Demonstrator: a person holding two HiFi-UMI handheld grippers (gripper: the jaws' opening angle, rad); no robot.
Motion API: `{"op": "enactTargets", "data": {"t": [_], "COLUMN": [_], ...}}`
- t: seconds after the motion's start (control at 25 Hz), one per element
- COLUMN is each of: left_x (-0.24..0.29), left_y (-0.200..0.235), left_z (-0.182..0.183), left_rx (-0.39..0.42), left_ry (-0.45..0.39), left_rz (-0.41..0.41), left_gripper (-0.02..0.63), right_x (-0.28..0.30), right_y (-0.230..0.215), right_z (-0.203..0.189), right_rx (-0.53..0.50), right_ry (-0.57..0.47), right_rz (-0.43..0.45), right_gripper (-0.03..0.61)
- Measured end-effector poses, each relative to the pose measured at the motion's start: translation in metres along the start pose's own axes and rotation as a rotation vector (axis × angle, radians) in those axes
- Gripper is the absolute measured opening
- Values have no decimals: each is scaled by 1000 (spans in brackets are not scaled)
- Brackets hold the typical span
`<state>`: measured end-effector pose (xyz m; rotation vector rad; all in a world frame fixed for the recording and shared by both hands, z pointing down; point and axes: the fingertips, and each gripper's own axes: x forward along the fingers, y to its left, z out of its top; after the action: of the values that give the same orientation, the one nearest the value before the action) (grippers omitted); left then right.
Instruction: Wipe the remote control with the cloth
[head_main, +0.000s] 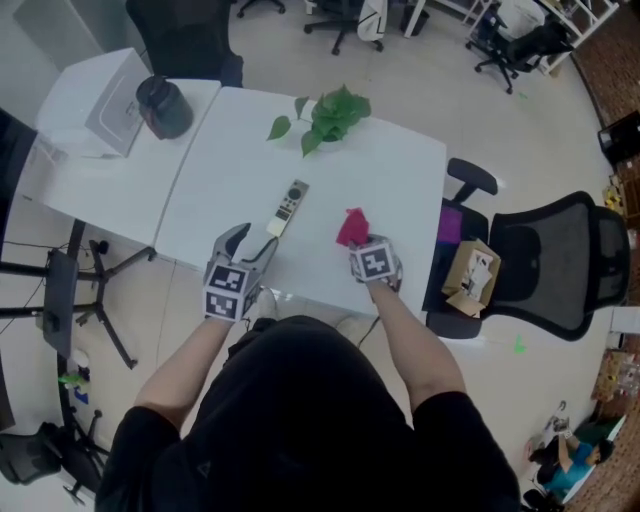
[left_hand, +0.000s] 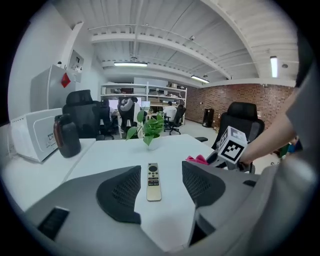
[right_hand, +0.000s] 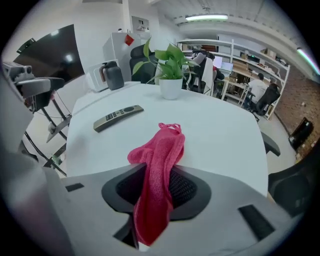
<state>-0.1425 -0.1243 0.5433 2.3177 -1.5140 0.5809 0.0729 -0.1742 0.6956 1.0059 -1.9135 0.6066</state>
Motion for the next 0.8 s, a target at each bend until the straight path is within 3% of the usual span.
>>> {"op": "enactTargets", "data": {"t": [0.36,0.72,0.8], "left_x": [-3,1,1], "left_y": [-13,-38,-45], "left_z": [21,59,68], "left_rx": [28,83,109], "left_ry": [-36,-107,-122], "left_rz": [-27,-108,-127], "left_gripper": [264,264,264], "right_x": [-5,-125,-154], "right_y": [-7,7,15], "right_z": [-4,51,62], "right_rx": [56,4,17], "right_ry": [-11,-392,-460], "right_rz": [12,-2,3], "right_gripper": [201,201,163]}}
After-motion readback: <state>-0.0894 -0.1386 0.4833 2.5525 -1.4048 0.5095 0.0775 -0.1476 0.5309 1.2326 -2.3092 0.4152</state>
